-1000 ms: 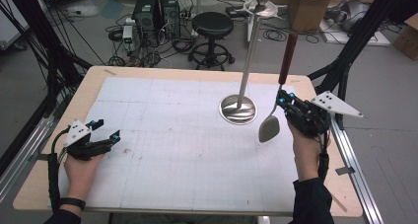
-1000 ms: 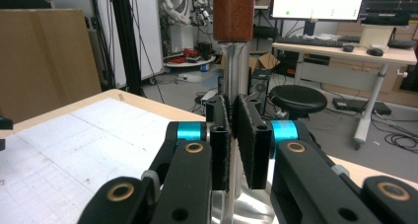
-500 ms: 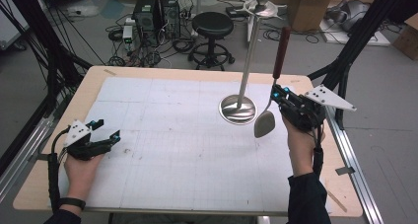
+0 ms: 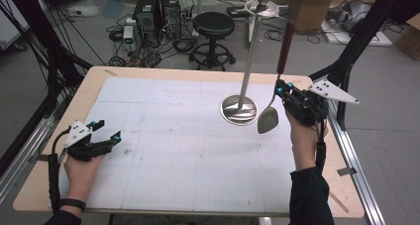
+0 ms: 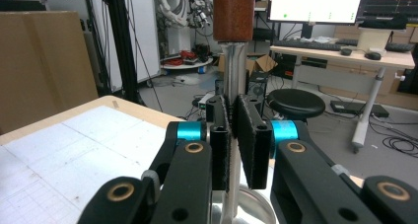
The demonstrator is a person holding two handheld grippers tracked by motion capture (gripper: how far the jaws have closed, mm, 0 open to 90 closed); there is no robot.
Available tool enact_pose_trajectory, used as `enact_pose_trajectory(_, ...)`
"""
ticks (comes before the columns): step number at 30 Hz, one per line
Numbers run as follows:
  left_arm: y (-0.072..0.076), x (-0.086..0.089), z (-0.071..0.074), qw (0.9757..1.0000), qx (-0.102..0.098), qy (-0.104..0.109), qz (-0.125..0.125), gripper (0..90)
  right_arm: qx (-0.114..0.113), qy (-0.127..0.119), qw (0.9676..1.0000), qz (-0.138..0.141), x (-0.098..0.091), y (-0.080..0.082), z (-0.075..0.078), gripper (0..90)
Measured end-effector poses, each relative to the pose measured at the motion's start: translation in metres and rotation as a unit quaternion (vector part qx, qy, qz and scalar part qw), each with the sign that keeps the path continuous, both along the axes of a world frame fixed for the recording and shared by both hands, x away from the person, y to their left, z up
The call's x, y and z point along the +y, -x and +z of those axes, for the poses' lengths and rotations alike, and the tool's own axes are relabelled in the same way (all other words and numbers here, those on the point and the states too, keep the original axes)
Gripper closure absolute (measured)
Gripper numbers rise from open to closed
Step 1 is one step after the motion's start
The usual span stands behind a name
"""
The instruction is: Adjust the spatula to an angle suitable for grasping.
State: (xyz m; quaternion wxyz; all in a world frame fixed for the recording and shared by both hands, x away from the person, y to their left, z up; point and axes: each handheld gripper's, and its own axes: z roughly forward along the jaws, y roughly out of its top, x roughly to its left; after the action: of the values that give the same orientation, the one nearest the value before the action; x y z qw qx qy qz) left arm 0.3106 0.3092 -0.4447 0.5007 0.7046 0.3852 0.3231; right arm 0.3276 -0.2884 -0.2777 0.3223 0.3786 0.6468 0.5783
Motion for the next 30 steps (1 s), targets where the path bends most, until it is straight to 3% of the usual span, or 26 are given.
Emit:
enact_pose_trajectory(11,0.0,0.0,0.0,1.0,0.003,-0.005,0.0,25.9,0.004,0.002,0.9999,0.015,-0.009,-0.019,0.007,84.4)
enact_pose_trajectory(19,0.0,-0.001,-0.001,0.9999,0.007,-0.012,-0.002,26.0,0.011,0.0,0.9991,0.041,-0.019,-0.03,0.011,84.4)
enact_pose_trajectory(30,0.0,-0.001,-0.002,0.9999,0.008,-0.012,-0.002,26.0,0.018,0.005,0.9989,0.042,-0.018,-0.04,0.012,84.4)
